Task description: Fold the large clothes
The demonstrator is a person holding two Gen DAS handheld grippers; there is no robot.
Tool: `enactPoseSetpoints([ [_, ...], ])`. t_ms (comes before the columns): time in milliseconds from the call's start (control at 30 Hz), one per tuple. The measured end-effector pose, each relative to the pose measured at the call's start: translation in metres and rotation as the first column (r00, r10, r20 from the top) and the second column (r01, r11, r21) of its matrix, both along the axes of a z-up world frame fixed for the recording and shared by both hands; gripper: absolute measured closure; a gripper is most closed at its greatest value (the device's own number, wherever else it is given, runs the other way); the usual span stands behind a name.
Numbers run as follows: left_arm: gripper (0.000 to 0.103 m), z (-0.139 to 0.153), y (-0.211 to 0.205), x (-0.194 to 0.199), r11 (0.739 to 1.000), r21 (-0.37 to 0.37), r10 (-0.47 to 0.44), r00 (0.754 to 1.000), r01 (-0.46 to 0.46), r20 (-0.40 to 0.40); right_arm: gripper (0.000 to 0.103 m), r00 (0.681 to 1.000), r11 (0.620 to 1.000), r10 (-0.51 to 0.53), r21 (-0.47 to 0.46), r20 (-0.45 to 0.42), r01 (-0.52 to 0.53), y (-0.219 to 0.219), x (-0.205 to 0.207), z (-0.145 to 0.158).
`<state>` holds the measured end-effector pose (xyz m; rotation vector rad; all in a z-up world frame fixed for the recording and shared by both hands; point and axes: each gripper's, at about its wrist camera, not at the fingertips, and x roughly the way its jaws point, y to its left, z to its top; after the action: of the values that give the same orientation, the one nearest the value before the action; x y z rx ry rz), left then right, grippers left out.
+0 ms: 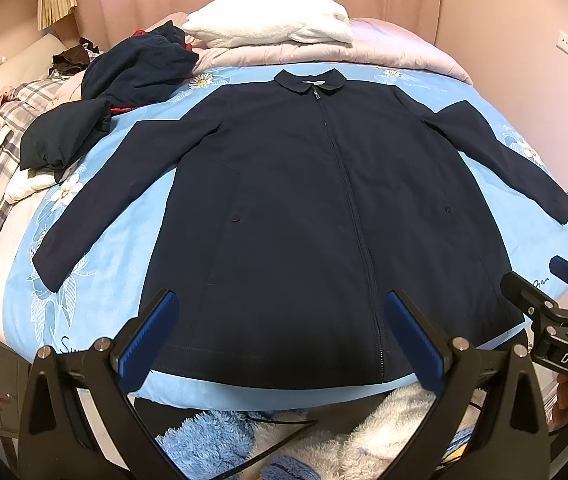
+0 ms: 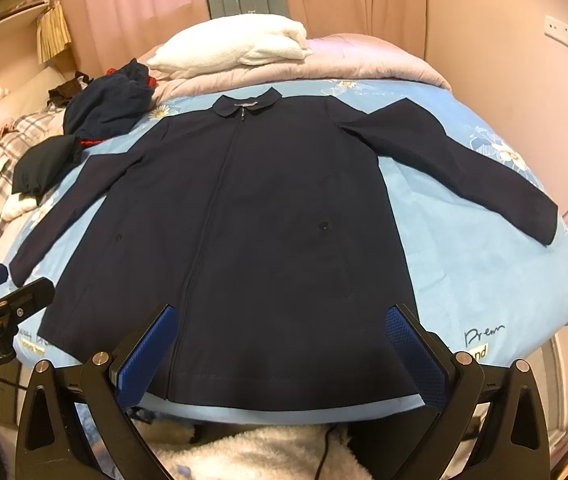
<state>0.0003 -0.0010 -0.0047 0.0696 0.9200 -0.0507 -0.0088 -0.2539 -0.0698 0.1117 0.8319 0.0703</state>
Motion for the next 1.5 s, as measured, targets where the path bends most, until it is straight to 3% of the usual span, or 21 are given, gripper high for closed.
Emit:
enactPoseSetpoints([
  [1500, 0.000, -0.0034, -0.0005, 0.0010, 1.000, 0.013, -0.003, 1.000, 0.003, -0.010, 0.000, 1.000, 1.000, 0.010, 0.011, -0.016, -0.010, 0.0016, 0.0031, -0.0035],
])
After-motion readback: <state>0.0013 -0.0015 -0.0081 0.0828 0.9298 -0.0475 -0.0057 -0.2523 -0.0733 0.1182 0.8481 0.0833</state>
